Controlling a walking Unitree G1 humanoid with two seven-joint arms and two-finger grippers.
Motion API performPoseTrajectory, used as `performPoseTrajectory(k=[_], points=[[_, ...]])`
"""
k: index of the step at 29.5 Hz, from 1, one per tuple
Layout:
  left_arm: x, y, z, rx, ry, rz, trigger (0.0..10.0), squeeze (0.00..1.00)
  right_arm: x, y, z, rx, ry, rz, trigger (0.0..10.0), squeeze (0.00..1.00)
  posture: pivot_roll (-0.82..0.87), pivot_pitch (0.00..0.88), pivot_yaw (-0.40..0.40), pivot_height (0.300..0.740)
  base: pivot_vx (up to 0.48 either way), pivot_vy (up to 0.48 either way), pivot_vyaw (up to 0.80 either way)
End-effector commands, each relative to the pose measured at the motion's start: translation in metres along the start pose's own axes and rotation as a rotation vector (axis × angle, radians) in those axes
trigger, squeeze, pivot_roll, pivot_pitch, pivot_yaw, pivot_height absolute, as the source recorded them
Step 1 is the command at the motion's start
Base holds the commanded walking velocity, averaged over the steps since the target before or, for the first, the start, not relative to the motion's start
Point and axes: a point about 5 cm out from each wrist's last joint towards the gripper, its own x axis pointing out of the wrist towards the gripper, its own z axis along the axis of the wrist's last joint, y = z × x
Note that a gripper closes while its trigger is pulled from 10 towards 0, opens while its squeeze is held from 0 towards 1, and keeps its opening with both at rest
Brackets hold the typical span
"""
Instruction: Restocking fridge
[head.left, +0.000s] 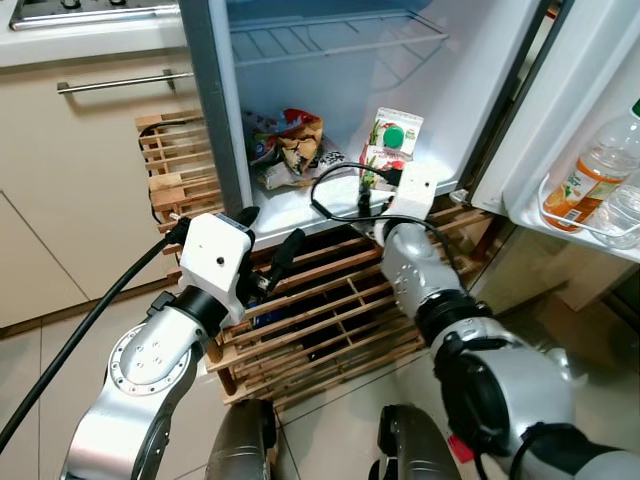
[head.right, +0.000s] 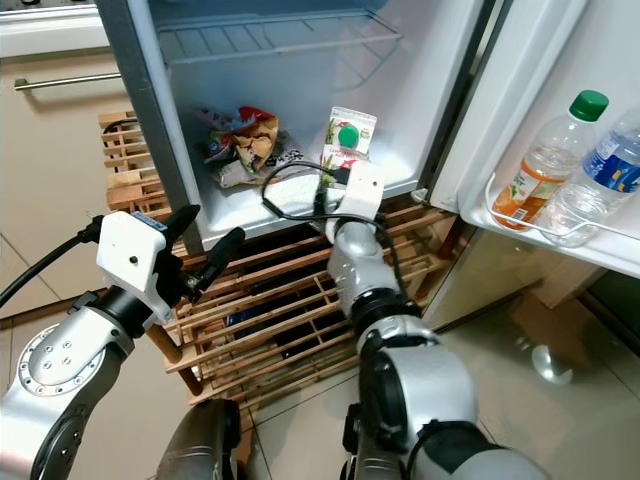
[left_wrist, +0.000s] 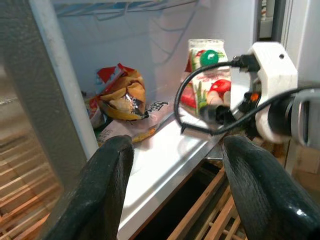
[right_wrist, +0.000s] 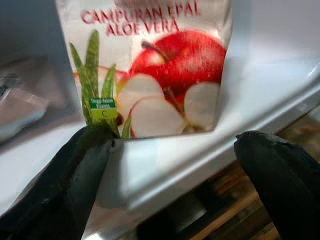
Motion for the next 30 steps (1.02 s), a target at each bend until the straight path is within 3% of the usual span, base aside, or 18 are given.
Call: performPoseTrajectory(k=[1,3,6,14,24,30], points=[[-0.001,0.000,0.003,0.002,-0.005,-0.003,10.0,0.00,0.004,0.001,0.016,-0.044,-0.041,0.007,10.0,0.36,0.18,0.041,0.007,0.638,0.000,0.000,0.00],[0.000,0.000,0.003,0.000,-0.004,-0.002,10.0,0.00,0.006,0.002,0.041,-0.084,-0.139,0.027,10.0,0.36,0.17,0.042,0.007,0.638,0.000,0.000,0.00],[0.001,0.000,0.003,0.001,-0.002,0.000,10.0,0.00,0.007,0.003,0.058,-0.128,-0.213,0.047,10.0,0.36,0.17,0.042,0.007,0.638,0.000,0.000,0.00],[0.003,0.001,0.003,0.001,-0.007,0.008,10.0,0.00,0.007,-0.003,0.066,-0.253,-0.285,0.016,10.0,0.36,0.17,0.042,-0.002,0.638,0.000,0.000,0.00],[0.006,0.000,0.002,-0.004,-0.009,0.002,10.0,0.00,-0.019,0.027,0.032,-0.292,-0.459,0.034,10.0,0.36,0.13,0.034,0.003,0.638,0.000,0.000,0.00],[0.009,0.001,-0.001,0.008,-0.006,0.001,10.0,0.00,-0.041,0.022,0.027,-0.304,-0.578,0.010,10.0,0.36,0.10,0.019,-0.003,0.638,0.000,0.000,0.00]])
